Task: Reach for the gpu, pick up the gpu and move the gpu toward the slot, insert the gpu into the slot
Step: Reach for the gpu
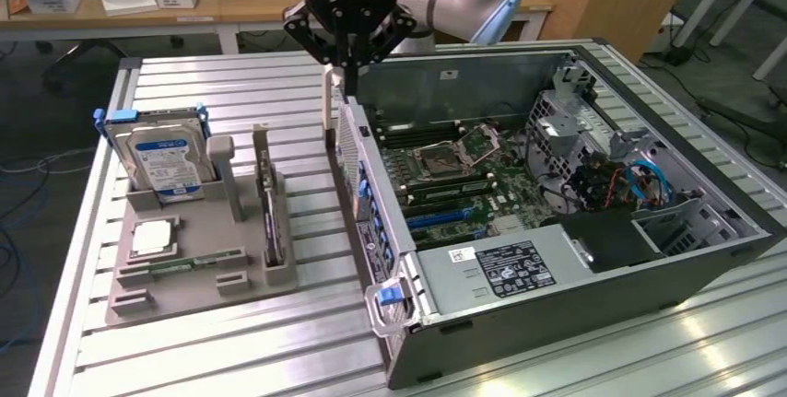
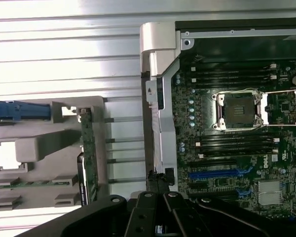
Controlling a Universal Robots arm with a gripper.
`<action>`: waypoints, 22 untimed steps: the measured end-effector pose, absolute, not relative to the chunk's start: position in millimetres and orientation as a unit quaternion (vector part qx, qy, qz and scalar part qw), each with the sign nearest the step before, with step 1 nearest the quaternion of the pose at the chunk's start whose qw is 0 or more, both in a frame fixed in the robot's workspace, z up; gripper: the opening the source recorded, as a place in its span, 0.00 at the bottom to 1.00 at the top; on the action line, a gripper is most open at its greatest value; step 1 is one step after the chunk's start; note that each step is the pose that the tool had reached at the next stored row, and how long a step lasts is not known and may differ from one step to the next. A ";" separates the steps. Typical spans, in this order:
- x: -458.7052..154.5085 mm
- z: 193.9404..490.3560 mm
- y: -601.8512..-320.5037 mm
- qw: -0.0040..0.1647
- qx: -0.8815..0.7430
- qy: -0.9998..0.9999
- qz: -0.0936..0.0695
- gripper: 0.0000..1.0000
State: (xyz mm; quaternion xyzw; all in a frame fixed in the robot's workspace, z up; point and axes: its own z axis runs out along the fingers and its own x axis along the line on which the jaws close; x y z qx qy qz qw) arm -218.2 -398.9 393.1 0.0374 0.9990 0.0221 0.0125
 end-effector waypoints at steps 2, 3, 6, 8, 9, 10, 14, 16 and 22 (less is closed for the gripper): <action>-221.3 393.1 -398.8 0.012 0.037 0.999 0.022 0.10; -222.8 393.1 -398.9 0.012 0.037 0.999 0.022 0.10; -227.7 393.0 -398.9 0.012 0.037 0.999 0.022 0.10; -231.9 393.0 -398.9 0.012 0.037 0.999 0.022 0.10; -233.8 393.0 -398.9 0.012 0.037 0.999 0.022 0.10; -235.7 393.0 -398.8 0.013 0.037 0.999 0.022 0.10; -242.9 392.9 -398.9 0.013 0.037 0.999 0.022 0.10; -246.9 392.9 -398.9 0.012 0.037 0.999 0.022 0.10; -260.3 392.8 -398.9 0.012 0.037 0.999 0.022 0.10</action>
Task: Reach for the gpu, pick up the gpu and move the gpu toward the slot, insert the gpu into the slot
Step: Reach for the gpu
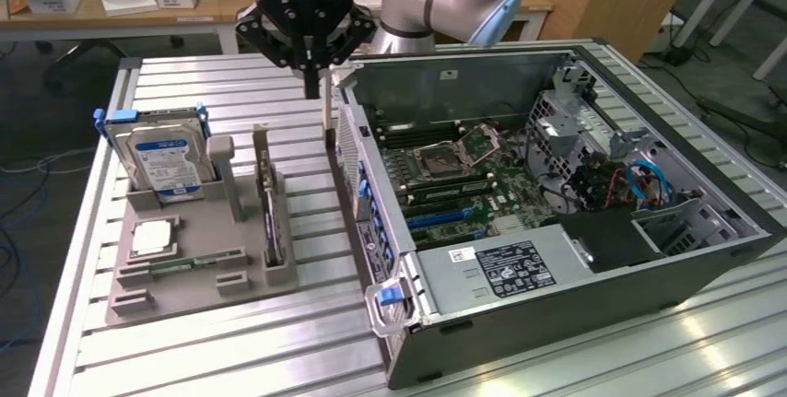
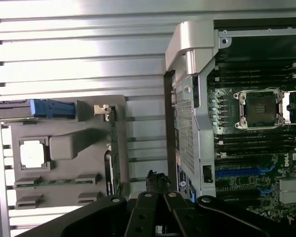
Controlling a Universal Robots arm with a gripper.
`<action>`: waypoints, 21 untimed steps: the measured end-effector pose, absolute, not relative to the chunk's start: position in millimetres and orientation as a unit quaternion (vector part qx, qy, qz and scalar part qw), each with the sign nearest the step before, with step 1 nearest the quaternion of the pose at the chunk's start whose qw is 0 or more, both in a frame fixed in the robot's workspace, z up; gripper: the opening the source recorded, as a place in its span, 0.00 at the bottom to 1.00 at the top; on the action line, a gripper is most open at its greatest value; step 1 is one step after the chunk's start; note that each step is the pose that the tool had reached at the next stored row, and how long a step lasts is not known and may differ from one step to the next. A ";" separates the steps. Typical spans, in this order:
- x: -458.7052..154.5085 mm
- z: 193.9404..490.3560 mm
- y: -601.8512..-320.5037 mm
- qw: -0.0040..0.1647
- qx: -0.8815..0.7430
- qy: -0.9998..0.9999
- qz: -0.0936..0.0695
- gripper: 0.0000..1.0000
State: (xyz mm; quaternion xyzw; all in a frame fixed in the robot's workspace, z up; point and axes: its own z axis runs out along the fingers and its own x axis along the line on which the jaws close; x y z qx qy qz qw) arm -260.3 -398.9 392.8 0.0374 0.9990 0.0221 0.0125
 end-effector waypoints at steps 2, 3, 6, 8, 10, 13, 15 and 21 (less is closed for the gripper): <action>-265.1 392.8 -398.9 0.013 0.037 0.999 0.022 0.10; -267.6 392.8 -398.9 0.013 0.037 0.999 0.022 0.10; -275.5 392.8 -398.9 0.012 0.037 0.999 0.022 0.10; -280.8 392.7 -398.8 0.012 0.037 0.999 0.022 0.10; -286.3 392.6 -398.9 0.013 0.037 0.999 0.022 0.10; -294.2 392.6 -398.9 0.012 0.037 0.999 0.022 0.10; -299.6 392.6 -398.9 0.012 0.037 0.999 0.022 0.10; -315.6 392.5 -398.9 0.012 0.037 0.999 0.022 0.10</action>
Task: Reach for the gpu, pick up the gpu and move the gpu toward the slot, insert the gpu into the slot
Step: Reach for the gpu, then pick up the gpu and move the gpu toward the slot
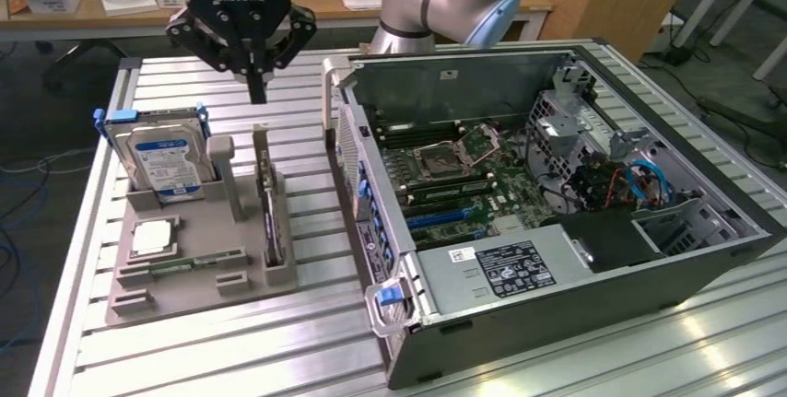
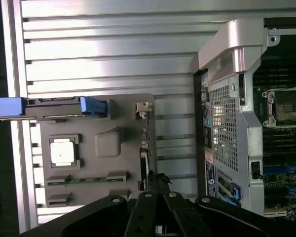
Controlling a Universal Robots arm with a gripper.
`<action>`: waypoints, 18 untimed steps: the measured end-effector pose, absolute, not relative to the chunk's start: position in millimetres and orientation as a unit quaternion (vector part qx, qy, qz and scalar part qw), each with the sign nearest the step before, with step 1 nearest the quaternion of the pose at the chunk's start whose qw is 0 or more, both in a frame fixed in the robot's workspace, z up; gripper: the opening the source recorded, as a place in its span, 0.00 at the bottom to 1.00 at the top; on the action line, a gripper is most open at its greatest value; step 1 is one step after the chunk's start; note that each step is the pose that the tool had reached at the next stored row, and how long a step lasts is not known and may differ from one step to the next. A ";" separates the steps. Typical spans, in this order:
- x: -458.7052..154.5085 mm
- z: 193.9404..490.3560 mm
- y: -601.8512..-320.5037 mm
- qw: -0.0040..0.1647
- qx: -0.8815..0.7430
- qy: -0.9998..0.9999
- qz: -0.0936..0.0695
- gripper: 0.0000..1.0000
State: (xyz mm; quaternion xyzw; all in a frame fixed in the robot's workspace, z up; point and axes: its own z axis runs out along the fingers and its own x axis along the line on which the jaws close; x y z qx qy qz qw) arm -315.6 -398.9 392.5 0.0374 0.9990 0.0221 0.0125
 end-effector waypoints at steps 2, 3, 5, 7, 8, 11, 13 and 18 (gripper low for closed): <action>-319.8 392.5 -398.9 0.012 0.037 0.999 0.022 0.10; -320.8 392.5 -398.9 0.012 0.037 0.999 0.022 0.10; -321.4 392.4 -398.9 0.012 0.037 0.999 0.022 0.10; -321.5 392.5 -398.9 0.012 0.037 0.999 0.022 0.10; -321.5 392.5 -398.9 0.012 0.037 0.999 0.022 0.10; -321.5 392.5 -398.9 0.012 0.037 0.999 0.022 0.10; -321.5 392.5 -398.9 0.012 0.037 0.999 0.022 0.10; -321.5 392.5 -398.9 0.012 0.037 0.999 0.022 0.11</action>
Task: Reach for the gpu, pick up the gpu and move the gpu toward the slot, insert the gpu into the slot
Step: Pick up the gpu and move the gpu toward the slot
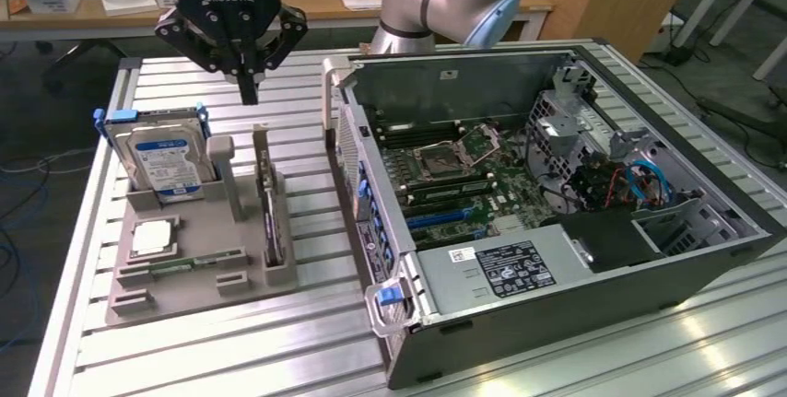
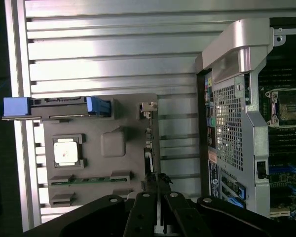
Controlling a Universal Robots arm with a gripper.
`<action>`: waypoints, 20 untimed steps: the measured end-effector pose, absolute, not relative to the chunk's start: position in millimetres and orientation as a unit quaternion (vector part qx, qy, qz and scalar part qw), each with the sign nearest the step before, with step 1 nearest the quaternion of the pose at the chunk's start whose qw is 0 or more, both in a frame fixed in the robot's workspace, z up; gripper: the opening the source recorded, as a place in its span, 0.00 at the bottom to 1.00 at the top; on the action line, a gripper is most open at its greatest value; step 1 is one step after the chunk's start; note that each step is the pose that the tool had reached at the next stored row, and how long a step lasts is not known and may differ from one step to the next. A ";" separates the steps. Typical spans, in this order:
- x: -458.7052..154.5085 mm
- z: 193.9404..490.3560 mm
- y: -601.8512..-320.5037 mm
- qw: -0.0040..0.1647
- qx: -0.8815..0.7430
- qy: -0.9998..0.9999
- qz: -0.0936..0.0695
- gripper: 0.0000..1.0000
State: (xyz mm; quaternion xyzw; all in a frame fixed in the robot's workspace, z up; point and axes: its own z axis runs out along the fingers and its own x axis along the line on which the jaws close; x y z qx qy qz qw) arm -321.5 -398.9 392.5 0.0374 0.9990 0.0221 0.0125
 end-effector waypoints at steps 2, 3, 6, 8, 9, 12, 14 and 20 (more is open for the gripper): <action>-321.5 392.5 -398.9 0.012 0.037 0.999 0.022 0.23; -321.5 392.5 -398.9 0.012 0.037 0.999 0.022 0.23; -321.5 392.5 -398.9 0.012 0.037 0.999 0.022 0.35; -321.8 392.5 -398.9 0.013 0.037 0.999 0.022 0.42; -323.2 392.5 -398.9 0.013 0.037 0.999 0.022 0.42; -323.8 392.4 -399.1 0.012 0.024 0.999 0.022 0.42; -323.9 392.2 -399.3 0.012 0.014 1.000 0.022 0.42; -324.2 391.5 -406.6 0.011 0.003 1.000 0.022 0.42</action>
